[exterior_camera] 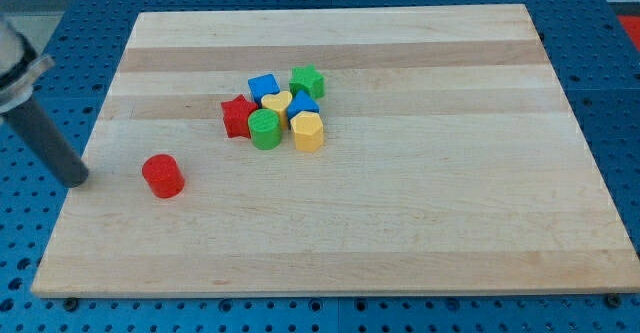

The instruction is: Move the red circle closer to the blue triangle

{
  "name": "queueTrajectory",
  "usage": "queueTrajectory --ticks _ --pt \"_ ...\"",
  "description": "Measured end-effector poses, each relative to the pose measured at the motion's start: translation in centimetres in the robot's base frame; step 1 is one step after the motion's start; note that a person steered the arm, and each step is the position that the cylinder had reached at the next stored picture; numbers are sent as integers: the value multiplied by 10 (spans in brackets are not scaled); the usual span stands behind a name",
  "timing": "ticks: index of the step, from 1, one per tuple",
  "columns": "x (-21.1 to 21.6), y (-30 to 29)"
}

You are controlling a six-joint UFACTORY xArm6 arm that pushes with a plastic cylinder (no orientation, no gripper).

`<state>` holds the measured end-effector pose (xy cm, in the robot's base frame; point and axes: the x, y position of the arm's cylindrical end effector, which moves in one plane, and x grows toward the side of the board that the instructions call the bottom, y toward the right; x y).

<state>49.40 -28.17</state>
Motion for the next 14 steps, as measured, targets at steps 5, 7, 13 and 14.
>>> queueTrajectory --ticks 5,7,13,14 --pt "35 137" --pt "39 246" --pt "-25 326" --pt "-45 328"
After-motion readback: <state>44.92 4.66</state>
